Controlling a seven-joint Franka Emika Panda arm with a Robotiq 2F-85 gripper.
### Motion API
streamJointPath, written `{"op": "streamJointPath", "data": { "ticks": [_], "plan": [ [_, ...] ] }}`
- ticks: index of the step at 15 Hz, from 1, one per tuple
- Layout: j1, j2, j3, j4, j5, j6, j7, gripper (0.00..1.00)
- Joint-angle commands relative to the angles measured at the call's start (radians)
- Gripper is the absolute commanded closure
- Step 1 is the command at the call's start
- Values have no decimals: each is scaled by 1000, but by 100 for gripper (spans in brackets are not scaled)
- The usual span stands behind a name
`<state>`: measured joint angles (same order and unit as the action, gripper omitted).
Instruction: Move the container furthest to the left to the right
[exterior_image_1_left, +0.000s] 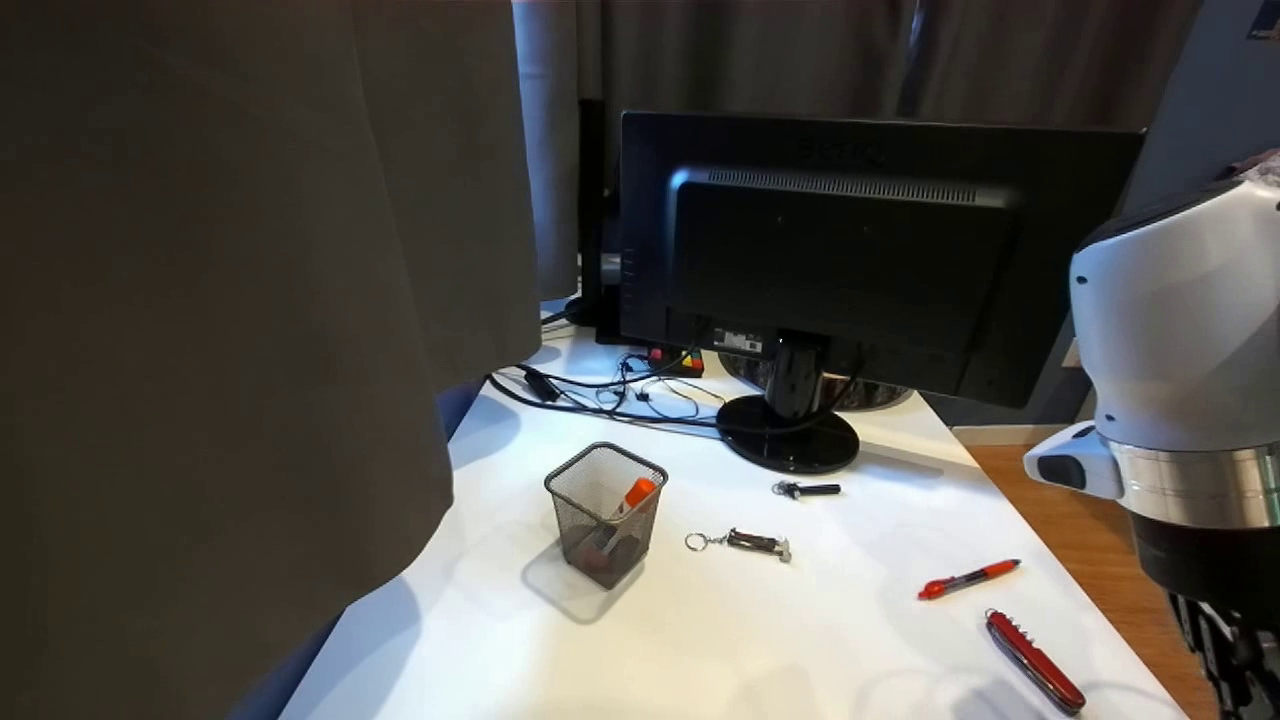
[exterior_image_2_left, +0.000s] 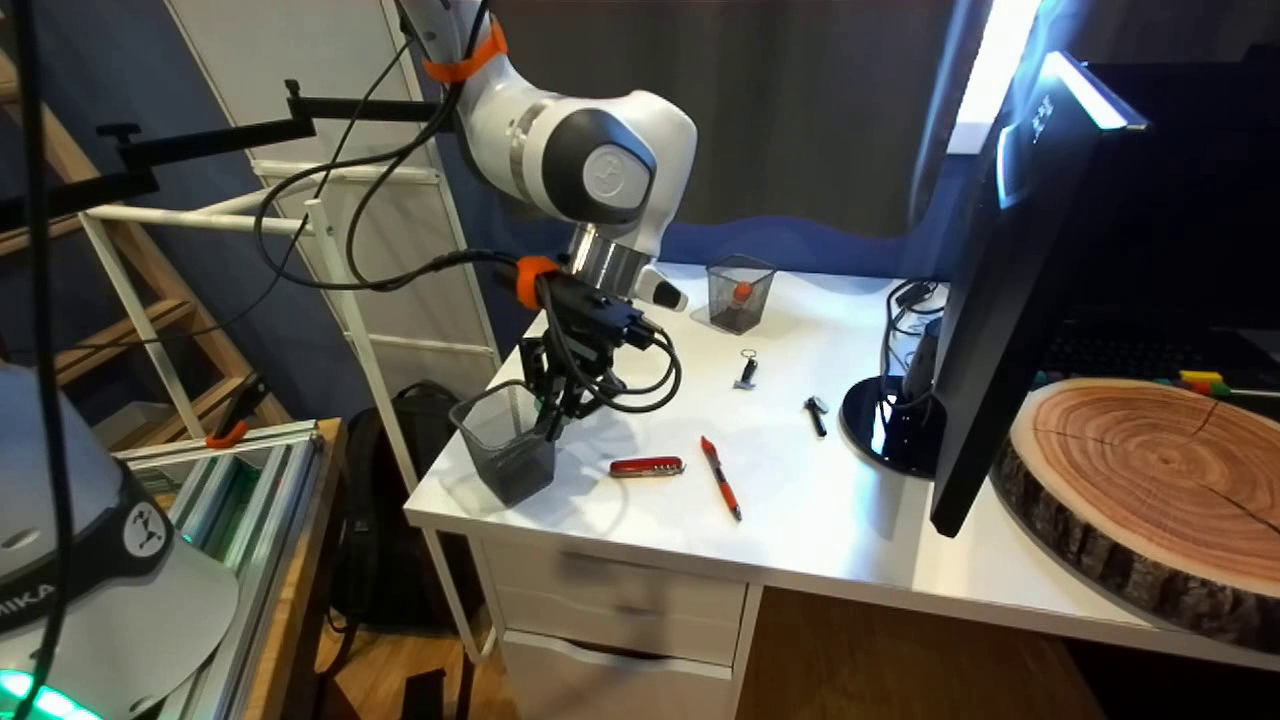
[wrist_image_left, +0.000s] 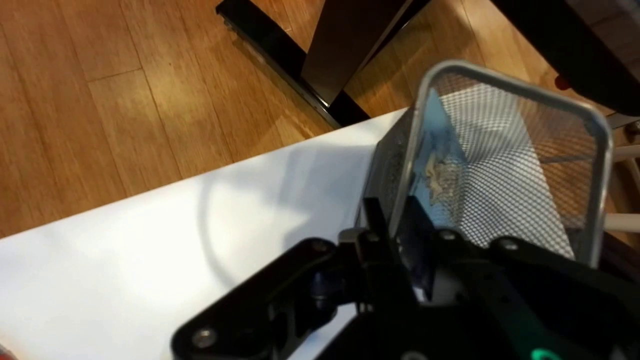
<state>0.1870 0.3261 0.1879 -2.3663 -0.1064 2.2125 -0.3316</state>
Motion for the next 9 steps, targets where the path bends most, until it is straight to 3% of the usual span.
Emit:
{"op": "streamJointPath", "data": {
  "ticks": [1,5,9],
  "plan": [
    [-26,-10,19,21,18,-67,-50,100],
    [-104,-177,13,-51,194,-64,-59,97],
    [-186,-326,-67,-64,306,-112,-83,97]
  ]
}}
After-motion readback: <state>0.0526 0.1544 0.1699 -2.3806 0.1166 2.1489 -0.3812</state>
